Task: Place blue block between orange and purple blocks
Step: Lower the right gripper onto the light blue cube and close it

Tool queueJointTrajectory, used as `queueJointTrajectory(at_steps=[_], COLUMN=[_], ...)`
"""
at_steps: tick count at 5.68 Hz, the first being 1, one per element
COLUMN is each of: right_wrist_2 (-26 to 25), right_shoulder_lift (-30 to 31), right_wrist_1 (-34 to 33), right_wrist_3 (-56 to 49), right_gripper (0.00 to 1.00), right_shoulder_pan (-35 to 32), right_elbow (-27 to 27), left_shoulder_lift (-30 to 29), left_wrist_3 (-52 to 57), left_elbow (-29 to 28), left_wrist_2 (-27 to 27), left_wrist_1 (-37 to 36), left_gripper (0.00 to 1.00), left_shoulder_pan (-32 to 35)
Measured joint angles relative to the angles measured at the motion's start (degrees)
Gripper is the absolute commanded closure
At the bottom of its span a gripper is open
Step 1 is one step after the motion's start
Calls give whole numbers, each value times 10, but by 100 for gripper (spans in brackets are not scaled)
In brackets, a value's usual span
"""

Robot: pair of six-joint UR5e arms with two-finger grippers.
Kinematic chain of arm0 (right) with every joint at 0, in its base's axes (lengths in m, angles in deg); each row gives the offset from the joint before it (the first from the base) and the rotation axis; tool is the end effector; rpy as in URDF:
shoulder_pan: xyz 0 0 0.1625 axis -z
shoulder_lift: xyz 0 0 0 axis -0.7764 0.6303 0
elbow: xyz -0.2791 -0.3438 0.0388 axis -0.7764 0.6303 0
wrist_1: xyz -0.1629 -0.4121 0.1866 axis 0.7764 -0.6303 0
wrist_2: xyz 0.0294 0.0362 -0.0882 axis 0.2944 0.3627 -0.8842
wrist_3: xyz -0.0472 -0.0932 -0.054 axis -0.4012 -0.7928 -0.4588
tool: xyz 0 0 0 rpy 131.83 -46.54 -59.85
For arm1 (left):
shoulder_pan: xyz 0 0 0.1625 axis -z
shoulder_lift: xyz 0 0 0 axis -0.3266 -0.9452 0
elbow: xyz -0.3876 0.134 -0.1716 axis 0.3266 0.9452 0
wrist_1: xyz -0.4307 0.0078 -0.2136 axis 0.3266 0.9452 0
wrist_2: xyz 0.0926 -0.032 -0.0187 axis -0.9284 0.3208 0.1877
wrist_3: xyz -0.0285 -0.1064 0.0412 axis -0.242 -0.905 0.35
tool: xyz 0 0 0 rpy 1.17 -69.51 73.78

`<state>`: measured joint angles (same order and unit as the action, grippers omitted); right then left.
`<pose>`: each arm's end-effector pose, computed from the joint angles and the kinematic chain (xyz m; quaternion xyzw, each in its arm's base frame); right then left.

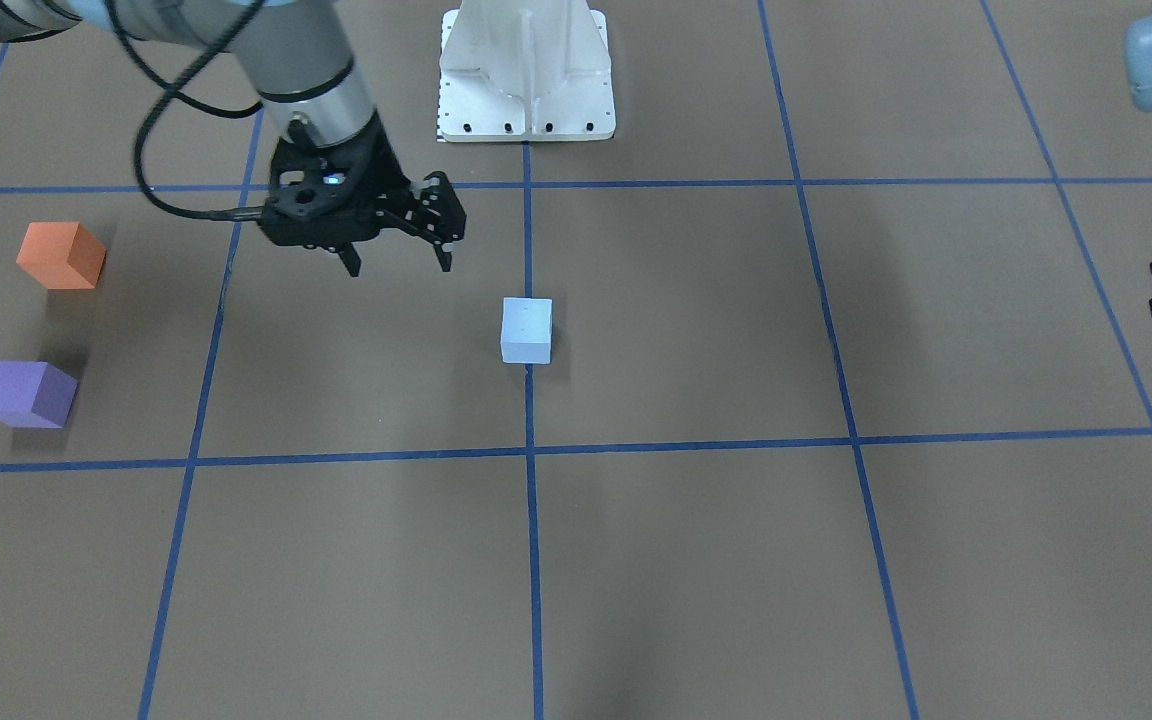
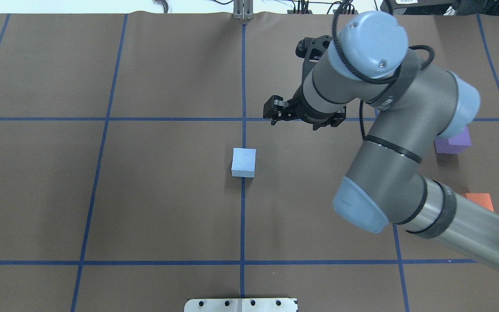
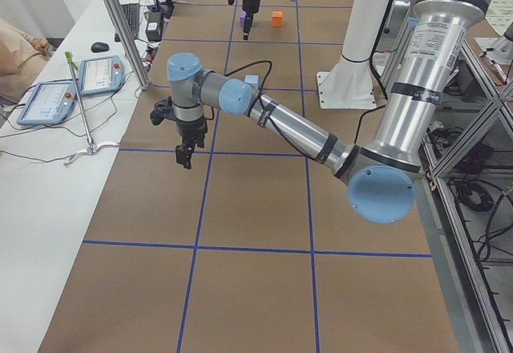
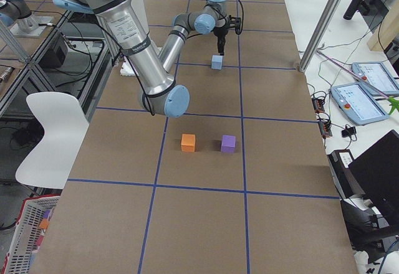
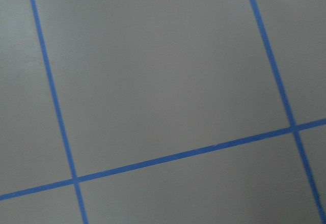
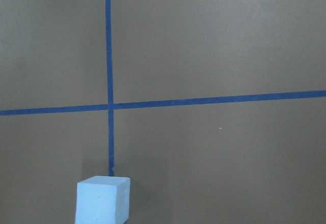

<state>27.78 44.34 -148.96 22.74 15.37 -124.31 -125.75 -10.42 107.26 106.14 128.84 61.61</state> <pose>-0.5097 -0.4861 0.1149 0.0653 -0.4255 0.0760 0.8994 0.0414 -0.6370 0.4667 0.0806 0.3224 0.1173 0.9358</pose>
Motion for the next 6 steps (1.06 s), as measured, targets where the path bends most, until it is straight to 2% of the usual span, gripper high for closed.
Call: queueJointTrajectory(at_steps=[1, 2, 3, 5, 6], right_wrist_2=[-41, -76, -103, -135, -146], right_shoulder_lift=[-41, -64, -71, -73, -71], right_wrist_1=[1, 32, 71, 95, 109], right_wrist_3=[25, 51, 71, 84, 82], right_gripper=[0, 0, 0, 0, 46], right_shoulder_pan=[35, 67, 90, 115, 120], right_elbow=[61, 120, 160, 194, 213], left_shoulder_lift=[24, 46, 62, 71, 74], left_wrist_3=[84, 160, 189, 200, 200], left_elbow=[-34, -64, -72, -74, -74], left_wrist_2=[14, 58, 102, 125, 126], left_wrist_1=[3, 8, 10, 10, 14], left_gripper=[0, 0, 0, 0, 0], left_shoulder_pan=[47, 84, 95, 98, 99])
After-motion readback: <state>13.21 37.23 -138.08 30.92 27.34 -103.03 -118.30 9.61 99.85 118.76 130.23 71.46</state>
